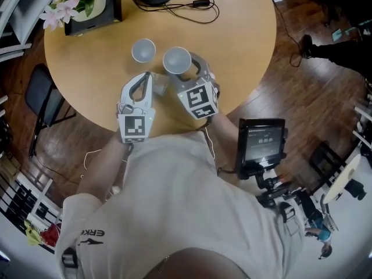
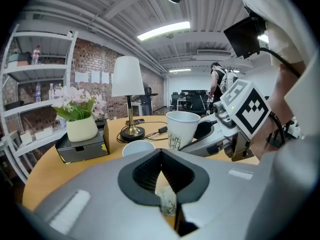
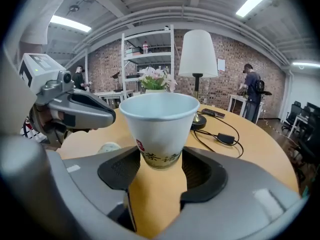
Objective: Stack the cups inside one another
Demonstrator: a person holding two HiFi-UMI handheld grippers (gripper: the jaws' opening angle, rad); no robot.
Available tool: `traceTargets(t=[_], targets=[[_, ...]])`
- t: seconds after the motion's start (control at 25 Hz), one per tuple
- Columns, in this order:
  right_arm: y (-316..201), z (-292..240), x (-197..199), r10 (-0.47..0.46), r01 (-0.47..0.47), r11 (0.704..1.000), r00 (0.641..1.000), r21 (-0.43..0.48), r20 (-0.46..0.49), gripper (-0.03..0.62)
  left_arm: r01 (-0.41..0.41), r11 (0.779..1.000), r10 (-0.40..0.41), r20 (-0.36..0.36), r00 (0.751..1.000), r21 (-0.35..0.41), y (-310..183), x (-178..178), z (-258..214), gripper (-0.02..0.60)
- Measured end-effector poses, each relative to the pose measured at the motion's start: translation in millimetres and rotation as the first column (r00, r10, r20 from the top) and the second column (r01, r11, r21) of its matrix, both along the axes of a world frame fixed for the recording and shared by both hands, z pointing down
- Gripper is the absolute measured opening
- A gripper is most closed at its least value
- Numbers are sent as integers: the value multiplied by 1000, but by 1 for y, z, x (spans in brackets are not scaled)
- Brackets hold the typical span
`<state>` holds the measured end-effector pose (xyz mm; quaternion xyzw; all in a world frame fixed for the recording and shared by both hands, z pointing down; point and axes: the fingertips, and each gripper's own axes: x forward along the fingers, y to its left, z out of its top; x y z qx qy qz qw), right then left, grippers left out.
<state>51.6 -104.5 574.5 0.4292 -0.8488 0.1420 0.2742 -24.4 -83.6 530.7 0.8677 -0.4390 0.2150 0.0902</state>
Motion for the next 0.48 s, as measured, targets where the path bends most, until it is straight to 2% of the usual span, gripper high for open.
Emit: traceTargets(t=[0.16,0.48], targets=[[5,-39,-2,14,-15,999,1000,52,11,278,-13,998,14,-21,1000,59,0,4,-27,2],[5,-103,-26,17,-24,987,999,158,46,278,19,986,-8,-64,998,163,-8,-10,-74,2]])
